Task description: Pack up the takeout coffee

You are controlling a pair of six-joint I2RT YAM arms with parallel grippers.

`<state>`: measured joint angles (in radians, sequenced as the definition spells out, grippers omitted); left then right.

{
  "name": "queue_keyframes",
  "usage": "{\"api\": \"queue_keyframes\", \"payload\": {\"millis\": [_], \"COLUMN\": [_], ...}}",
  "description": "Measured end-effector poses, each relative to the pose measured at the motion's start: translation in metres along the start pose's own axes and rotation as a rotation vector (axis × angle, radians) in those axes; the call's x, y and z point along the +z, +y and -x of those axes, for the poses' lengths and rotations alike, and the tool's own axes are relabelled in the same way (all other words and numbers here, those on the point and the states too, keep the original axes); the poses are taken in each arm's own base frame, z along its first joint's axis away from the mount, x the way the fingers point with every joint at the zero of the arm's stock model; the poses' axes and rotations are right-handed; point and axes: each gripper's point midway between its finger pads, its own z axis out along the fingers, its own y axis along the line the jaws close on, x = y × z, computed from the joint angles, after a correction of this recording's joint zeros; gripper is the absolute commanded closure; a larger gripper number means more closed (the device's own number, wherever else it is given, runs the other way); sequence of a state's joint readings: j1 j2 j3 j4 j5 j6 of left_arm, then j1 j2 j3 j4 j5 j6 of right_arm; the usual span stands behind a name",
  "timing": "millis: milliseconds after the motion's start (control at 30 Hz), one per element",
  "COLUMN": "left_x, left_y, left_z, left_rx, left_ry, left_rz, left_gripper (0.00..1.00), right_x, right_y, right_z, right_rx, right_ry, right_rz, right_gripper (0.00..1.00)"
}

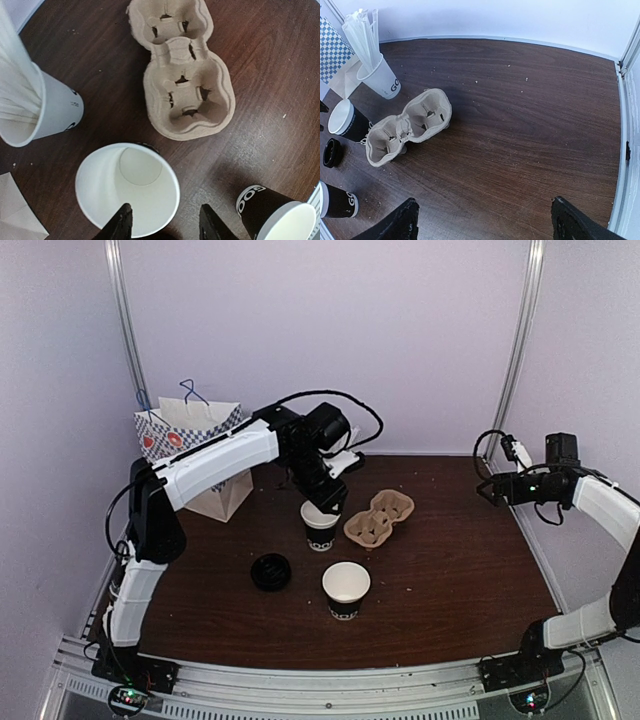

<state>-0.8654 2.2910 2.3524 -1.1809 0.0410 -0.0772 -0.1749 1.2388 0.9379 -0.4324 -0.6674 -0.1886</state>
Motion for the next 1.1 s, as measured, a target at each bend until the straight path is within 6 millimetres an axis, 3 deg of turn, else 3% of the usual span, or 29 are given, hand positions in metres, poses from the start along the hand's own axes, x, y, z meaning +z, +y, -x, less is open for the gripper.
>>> {"api": "queue_keyframes", "payload": {"millis": [167, 300, 567, 733, 900, 1100], "left_x": [0.018, 0.027, 0.045, 0.046, 0.046, 0.046], "left_y": [-0.013, -0.014, -0.013, -0.012, -0.01, -0.006], "left_z": [-0.004, -0.002, -0.006, -0.007, -0.007, -0.007], "left_rx": [0.01, 0.009, 0.008, 0.008, 0.008, 0.009], "left_ry": [0.023, 0.022, 0.045, 0.049, 0.049, 0.049], "left_rz": [-0.046, -0.055, -0.054, -0.049, -0.038, -0.016], "left_gripper": [0.57, 0.68, 0.78, 0.91, 0.99, 1.0], "right_x": [0.006, 0.008, 0.008, 0.008, 0.008, 0.008], "right_y": [-0.002, -0.003, -0.003, -0.003, -0.003, -0.003], "right_z": [-0.005, -0.007, -0.007, -0.007, -0.007, -0.007], "right_rx": [0.011, 0.014, 0.006, 0.006, 0.004, 0.003], "right_ry": [0.019, 0.026, 0.026, 0.028, 0.028, 0.028], "right_rz": [0.005, 0.007, 0.01, 0.011, 0.011, 0.011], "right_gripper": [0.09, 0.1, 0.09, 0.09, 0.09, 0.09]}}
